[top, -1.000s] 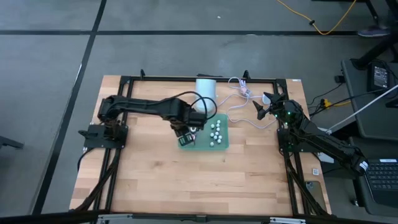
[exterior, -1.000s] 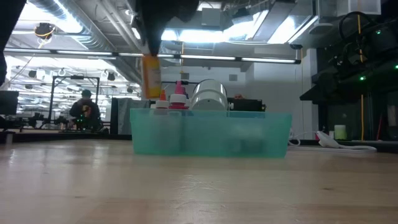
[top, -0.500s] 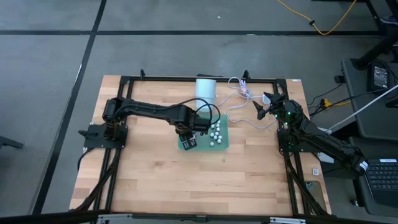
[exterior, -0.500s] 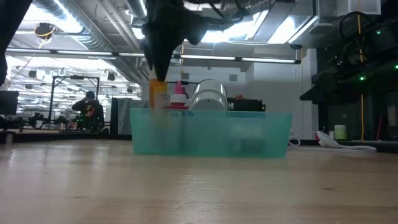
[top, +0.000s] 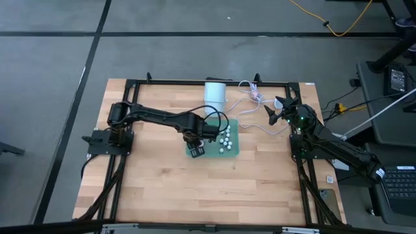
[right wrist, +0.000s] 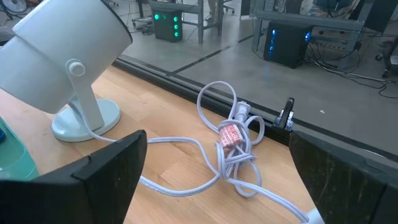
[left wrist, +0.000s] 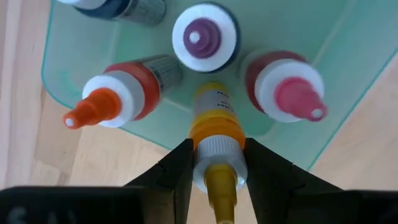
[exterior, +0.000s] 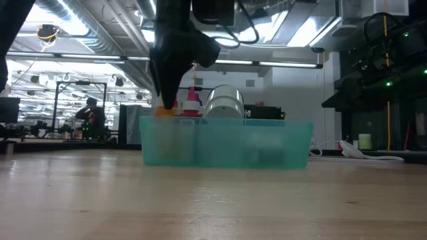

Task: Pick & Place food coloring
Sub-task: Put the large yellow food coloring bottle into the green bin, then return to Home Position

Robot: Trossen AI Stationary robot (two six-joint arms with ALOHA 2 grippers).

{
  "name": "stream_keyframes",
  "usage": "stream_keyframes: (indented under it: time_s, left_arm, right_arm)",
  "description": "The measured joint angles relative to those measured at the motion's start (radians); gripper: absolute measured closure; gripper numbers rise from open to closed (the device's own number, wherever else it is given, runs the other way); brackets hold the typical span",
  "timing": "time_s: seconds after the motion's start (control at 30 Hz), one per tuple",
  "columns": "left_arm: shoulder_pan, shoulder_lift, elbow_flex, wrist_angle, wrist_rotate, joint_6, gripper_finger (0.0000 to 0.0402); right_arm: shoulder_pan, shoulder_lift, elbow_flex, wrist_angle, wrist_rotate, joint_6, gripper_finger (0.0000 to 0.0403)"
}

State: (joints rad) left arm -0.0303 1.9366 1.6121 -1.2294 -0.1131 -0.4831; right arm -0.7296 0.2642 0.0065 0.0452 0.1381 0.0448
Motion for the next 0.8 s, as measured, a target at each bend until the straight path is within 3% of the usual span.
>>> stream_keyframes:
  time_s: [0.8]
  left_arm:
    - [0.000,-0.027,-0.036,0.014,-0.010,-0.003,0.0201]
  right_arm:
    - [0.000,0.000,0.000,0.000,0.000,0.000,0.0010]
